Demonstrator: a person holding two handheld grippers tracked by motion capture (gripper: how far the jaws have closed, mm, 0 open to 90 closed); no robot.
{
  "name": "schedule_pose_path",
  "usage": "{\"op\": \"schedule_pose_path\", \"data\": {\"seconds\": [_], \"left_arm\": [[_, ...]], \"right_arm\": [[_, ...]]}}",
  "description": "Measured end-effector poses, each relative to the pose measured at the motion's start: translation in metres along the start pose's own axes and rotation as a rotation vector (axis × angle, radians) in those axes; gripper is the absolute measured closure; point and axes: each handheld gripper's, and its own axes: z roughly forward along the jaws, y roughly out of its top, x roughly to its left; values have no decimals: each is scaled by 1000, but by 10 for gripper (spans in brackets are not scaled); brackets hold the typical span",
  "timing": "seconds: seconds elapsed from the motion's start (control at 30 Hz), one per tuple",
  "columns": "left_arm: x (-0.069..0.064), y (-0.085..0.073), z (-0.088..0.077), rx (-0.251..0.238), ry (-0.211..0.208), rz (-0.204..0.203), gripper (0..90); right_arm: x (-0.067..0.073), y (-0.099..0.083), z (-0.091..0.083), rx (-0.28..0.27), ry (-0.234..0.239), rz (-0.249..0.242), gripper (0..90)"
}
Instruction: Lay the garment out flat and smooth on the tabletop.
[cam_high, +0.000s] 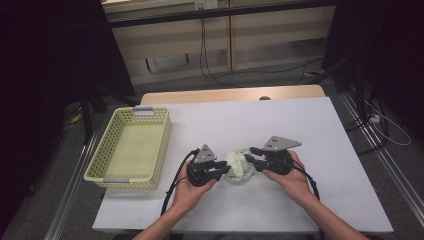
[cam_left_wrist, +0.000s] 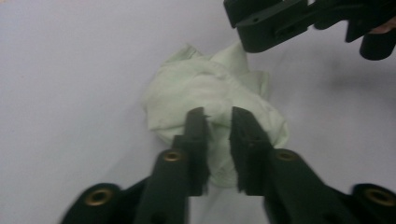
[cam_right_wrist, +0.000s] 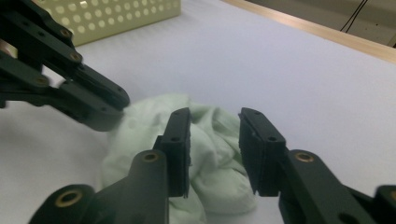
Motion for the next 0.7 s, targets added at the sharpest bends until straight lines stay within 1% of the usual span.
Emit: {"op": "schedule_pose_path", "data": {"seconds": [0.03, 0.07, 0.1, 0.13, 0.23, 0.27, 0.33, 0.37, 0.4, 0.43, 0.47, 0.5, 0.57, 0.6, 0.63, 0.67, 0.7], "left_arm": [[-2, 1, 1, -2, -6, 7, 676], [-4, 1, 2, -1, -1, 20, 650], [-4, 1, 2, -1, -1, 20, 622], [-7, 2, 2, 8, 6, 50, 599], [-9, 3, 4, 9, 5, 60, 582], [-10, 3, 6, 16, -2, 74, 573], [-11, 2, 7, 21, -15, 70, 529], [-11, 2, 7, 21, -15, 70, 492], [-13, 3, 8, 19, -18, 75, 492], [-15, 3, 9, 20, -19, 84, 432], [-16, 3, 10, 18, -27, 90, 405], [-16, 3, 10, 18, -27, 90, 378], [-20, 2, 15, 43, -28, 111, 375], [-20, 2, 15, 43, -28, 111, 383], [-20, 2, 18, 65, -22, 139, 383], [-20, 1, 24, 84, 3, 157, 402], [-19, 0, 26, 98, 7, 161, 426]], "right_arm": [[-1, -1, 1, 6, 2, -1, 661], [-1, -2, 2, 15, 5, -1, 662], [-1, -2, 2, 15, 5, -1, 662], [0, -4, 4, 28, 20, -1, 672], [1, -5, 6, 33, 30, -3, 698], [2, -5, 7, 35, 38, -7, 774], [2, -6, 8, 34, 44, -9, 840], [3, -6, 7, 32, 44, -14, 868], [3, -6, 7, 32, 44, -14, 868], [4, -5, 6, 24, 47, -22, 884], [4, -5, 5, 20, 46, -25, 886], [4, -4, 5, 13, 45, -25, 888], [4, -3, 3, 8, 45, -26, 889], [4, -3, 3, 8, 45, -26, 889], [4, -2, 2, 6, 47, -26, 890], [5, 0, 0, 0, 49, -31, 890], [5, 1, -1, -1, 46, -33, 891]]}}
